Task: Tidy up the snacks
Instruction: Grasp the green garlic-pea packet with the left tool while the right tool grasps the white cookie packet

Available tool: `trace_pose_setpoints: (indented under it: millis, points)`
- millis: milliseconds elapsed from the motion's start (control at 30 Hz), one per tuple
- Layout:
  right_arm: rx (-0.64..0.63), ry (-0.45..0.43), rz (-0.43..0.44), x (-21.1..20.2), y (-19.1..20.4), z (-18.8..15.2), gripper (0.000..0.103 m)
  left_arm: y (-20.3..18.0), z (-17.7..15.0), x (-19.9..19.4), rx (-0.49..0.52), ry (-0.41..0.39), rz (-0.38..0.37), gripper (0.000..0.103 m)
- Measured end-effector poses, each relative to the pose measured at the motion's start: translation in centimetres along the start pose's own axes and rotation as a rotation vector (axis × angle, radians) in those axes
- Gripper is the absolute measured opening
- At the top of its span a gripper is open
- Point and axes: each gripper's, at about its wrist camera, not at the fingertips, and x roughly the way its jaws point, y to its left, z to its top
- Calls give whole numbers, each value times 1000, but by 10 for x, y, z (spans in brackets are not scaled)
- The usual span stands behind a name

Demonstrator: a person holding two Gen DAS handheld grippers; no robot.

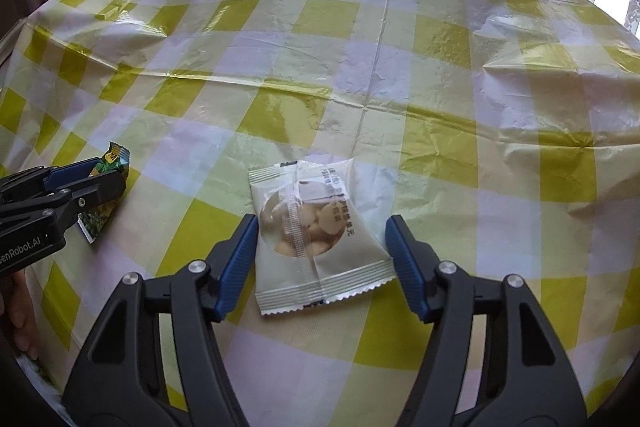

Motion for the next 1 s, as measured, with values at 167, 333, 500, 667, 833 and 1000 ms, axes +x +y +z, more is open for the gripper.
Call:
trace_pose_setpoints:
  millis: [167,333,500,667,833,1000]
  points:
    - [21,-15,-15,-1,1,-2,64,-3,-1,0,13,-3,16,42]
    - [45,-34,-33,-3,3,-6,63,-5,-2,-1,17,-7,24,41]
    - [84,-48,-27,-6,-3,-7,62,-4,-3,-2,10,-8,17,40]
    - [114,-96,-31,-19,-5,-7,62,-6,-5,-2,9,-9,6,40]
    - [126,-138,-39,-33,-3,-7,62,-13,-7,-3,18,-9,-12,40]
    - [152,-155,-38,-44,-4,-9,62,-16,-8,-9,22,-23,-19,40]
